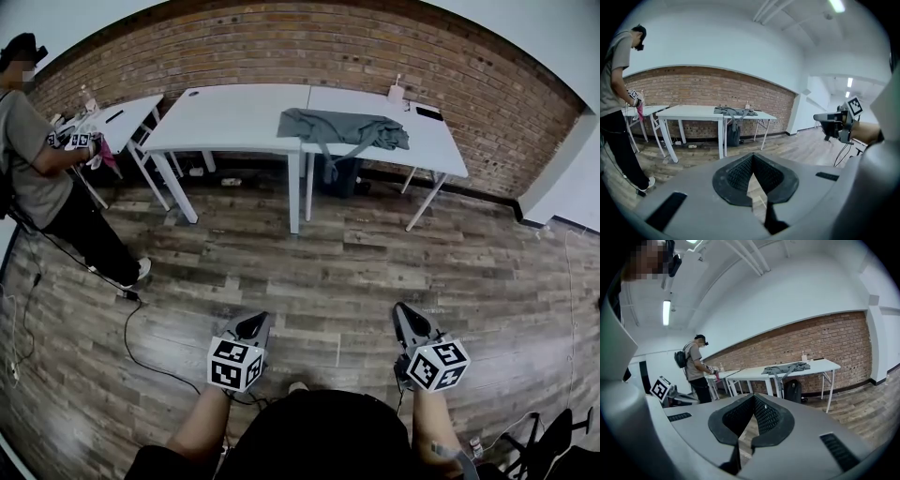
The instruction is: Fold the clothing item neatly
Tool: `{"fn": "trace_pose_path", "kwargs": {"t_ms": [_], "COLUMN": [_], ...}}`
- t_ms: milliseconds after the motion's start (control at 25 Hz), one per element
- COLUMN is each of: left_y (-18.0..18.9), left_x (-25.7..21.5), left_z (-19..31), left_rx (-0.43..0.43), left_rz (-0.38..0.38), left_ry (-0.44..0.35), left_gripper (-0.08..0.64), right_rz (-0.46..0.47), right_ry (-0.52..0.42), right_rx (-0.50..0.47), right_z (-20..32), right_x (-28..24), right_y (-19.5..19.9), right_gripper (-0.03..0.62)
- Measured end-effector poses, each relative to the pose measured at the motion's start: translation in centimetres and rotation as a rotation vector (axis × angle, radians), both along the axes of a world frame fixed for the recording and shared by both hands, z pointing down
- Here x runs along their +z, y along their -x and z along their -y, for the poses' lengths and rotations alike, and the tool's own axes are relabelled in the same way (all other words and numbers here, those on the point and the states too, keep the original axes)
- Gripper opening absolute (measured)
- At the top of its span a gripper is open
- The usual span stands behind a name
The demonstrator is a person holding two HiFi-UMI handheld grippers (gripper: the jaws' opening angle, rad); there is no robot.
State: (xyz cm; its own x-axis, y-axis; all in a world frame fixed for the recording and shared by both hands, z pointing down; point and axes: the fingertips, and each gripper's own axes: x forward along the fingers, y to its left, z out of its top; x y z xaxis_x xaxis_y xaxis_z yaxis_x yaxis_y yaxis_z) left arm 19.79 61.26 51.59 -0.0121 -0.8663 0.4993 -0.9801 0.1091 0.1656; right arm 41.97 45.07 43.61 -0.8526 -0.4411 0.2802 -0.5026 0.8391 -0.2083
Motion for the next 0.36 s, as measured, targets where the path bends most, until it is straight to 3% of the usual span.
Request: {"fn": "trace_pose_path", "kwargs": {"t_ms": [360], "left_y": [-0.5], "left_x": [1.1], "left_z": [-1.1], "left_rx": [-0.014], "left_rz": [-0.024], "left_ry": [0.032], "left_gripper": [-0.002], "right_rz": [-0.062], "right_ry": [0.000], "right_rx": [-0.012], "right_z": [-0.8], "right_x": [1.5], "right_y": [-0.9], "right_gripper": [0.000]}}
